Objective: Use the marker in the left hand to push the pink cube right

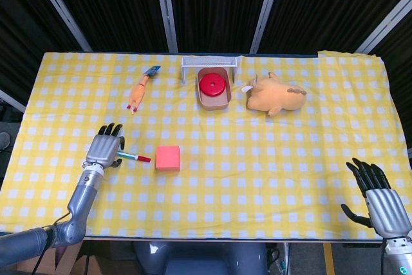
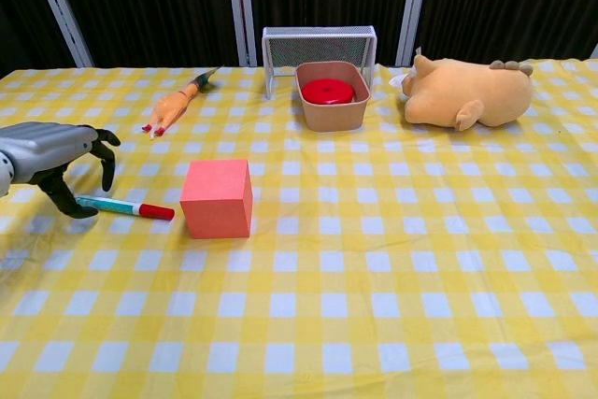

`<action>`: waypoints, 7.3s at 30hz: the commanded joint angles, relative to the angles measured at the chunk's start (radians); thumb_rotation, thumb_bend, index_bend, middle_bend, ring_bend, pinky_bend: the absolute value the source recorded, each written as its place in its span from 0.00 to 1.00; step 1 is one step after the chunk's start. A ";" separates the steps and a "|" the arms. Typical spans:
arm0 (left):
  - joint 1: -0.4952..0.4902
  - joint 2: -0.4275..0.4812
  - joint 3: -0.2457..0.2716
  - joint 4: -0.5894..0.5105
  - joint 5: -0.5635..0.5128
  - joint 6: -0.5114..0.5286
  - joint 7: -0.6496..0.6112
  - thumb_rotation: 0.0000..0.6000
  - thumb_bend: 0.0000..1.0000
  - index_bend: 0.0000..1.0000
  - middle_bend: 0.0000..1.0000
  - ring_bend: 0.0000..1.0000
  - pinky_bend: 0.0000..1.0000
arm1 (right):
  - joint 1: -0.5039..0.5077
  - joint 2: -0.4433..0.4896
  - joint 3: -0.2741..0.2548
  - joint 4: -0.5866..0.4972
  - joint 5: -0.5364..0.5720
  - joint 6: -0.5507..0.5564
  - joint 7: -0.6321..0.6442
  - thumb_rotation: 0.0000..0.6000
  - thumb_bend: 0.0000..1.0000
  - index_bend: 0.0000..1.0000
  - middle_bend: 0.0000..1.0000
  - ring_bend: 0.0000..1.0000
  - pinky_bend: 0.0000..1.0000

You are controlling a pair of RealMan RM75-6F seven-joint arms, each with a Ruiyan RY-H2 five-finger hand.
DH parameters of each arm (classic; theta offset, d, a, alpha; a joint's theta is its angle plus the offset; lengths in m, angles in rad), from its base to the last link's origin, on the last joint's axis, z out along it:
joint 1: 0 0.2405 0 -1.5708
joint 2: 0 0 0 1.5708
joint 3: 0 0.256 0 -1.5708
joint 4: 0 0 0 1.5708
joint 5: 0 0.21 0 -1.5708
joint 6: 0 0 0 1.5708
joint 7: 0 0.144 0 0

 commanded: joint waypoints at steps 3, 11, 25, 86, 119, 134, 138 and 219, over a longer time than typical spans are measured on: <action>-0.017 -0.023 0.002 0.020 -0.014 -0.002 0.010 1.00 0.32 0.48 0.06 0.00 0.09 | 0.000 0.001 0.000 -0.001 0.001 0.000 0.003 1.00 0.32 0.00 0.00 0.00 0.00; -0.035 -0.037 0.015 0.037 -0.042 -0.011 0.035 1.00 0.35 0.51 0.06 0.00 0.09 | 0.000 0.002 0.001 -0.001 0.002 0.001 0.006 1.00 0.32 0.00 0.00 0.00 0.00; -0.029 -0.015 0.004 -0.041 -0.107 0.035 0.028 1.00 0.43 0.65 0.09 0.00 0.09 | -0.001 0.002 0.001 -0.003 0.002 0.003 0.010 1.00 0.32 0.00 0.00 0.00 0.00; -0.273 -0.253 -0.138 -0.087 -0.436 0.226 0.284 1.00 0.45 0.68 0.11 0.00 0.09 | 0.000 0.008 -0.001 -0.005 -0.007 0.007 0.040 1.00 0.32 0.00 0.00 0.00 0.00; -0.421 -0.406 -0.214 0.009 -0.475 0.219 0.357 1.00 0.45 0.68 0.12 0.00 0.09 | 0.002 0.009 -0.002 -0.004 -0.005 0.002 0.049 1.00 0.32 0.00 0.00 0.00 0.00; -0.436 -0.400 -0.213 -0.020 -0.503 0.258 0.410 1.00 0.45 0.69 0.11 0.00 0.09 | 0.000 0.009 -0.002 -0.006 -0.006 0.006 0.047 1.00 0.32 0.00 0.00 0.00 0.00; -0.446 -0.410 -0.226 -0.009 -0.515 0.258 0.416 1.00 0.45 0.69 0.11 0.00 0.09 | 0.001 0.009 -0.001 -0.006 -0.004 0.005 0.047 1.00 0.32 0.00 0.00 0.00 0.00; -0.213 -0.042 -0.056 -0.331 -0.446 0.285 0.289 1.00 0.45 0.63 0.10 0.00 0.09 | 0.000 0.017 -0.002 -0.018 0.010 -0.013 0.041 1.00 0.32 0.00 0.00 0.00 0.00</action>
